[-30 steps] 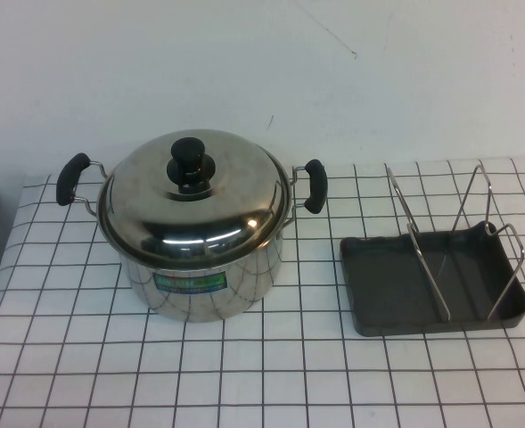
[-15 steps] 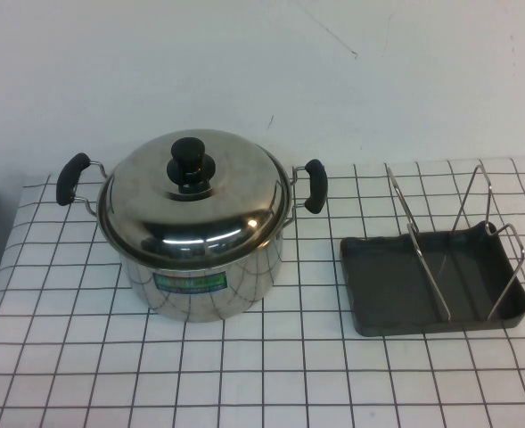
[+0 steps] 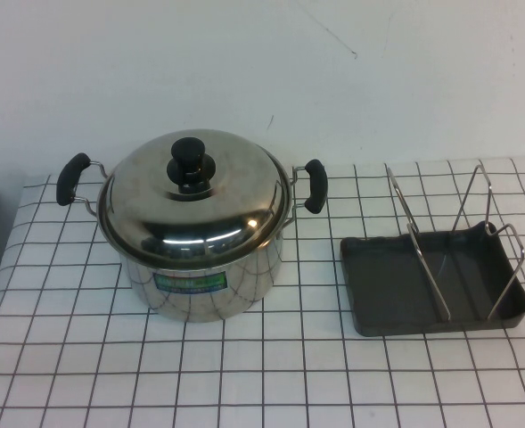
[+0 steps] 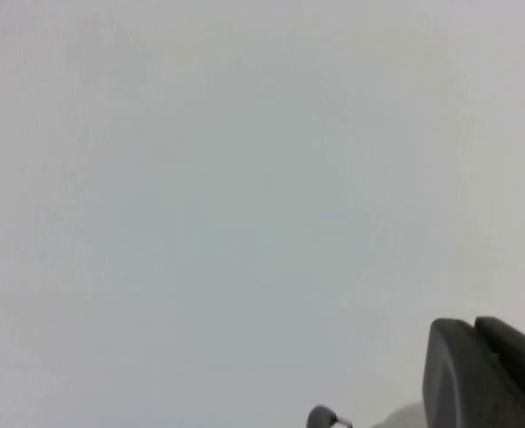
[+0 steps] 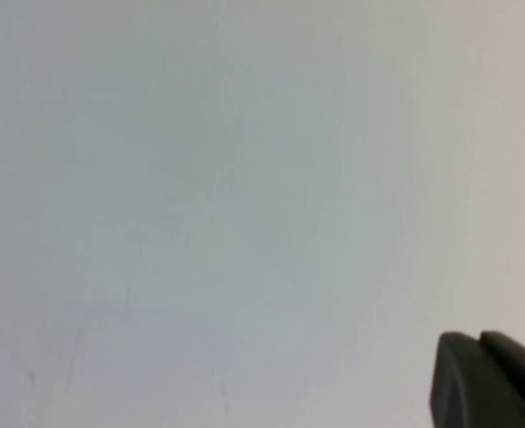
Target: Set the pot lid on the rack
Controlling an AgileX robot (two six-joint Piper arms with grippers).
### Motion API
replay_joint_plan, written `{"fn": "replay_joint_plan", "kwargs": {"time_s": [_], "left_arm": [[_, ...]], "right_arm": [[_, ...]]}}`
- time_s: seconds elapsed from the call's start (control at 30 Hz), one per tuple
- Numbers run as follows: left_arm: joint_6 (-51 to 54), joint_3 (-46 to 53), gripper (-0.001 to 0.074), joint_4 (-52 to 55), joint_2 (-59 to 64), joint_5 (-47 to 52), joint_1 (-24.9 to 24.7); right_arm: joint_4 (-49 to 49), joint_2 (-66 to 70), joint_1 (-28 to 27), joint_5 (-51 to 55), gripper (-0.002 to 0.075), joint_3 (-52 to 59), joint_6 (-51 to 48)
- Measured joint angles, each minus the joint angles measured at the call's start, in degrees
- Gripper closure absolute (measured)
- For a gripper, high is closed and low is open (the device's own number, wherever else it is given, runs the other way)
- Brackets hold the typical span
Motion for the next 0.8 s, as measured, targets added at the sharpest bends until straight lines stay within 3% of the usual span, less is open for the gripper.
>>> {"fn": "replay_joint_plan", "kwargs": {"time_s": [0.13,0.2,0.33,0.53,0.67,0.8], "left_arm": [[0.0,0.0,0.0737,0.0,0.0,-2.47,0.0],[0.0,0.0,0.0737,0.0,0.0,-2.93,0.0],[0.0,0.0,0.0737,0.0,0.0,-3.39,0.0],[0.0,0.0,0.0737,-0.29,0.0,-5.1,0.0],[0.0,-0.37,0.0737,-1.24,0.0,-3.22,0.0],[0.0,-5.96,0.0737,-1.46,0.0,6.8,0.0]], "right_arm": [[0.16,0.0,0.0,-6.22,0.0729,0.0,0.49],[0.4,0.0,0.0,-11.72,0.0729,0.0,8.05],[0.85,0.0,0.0,-12.75,0.0729,0.0,14.56],[-3.2,0.0,0.0,-12.04,0.0729,0.0,14.26],[-8.89,-0.04,0.0,-3.85,0.0729,-2.19,13.3],[-16.43,-0.04,0.0,11.14,0.0729,-9.69,13.21]]}}
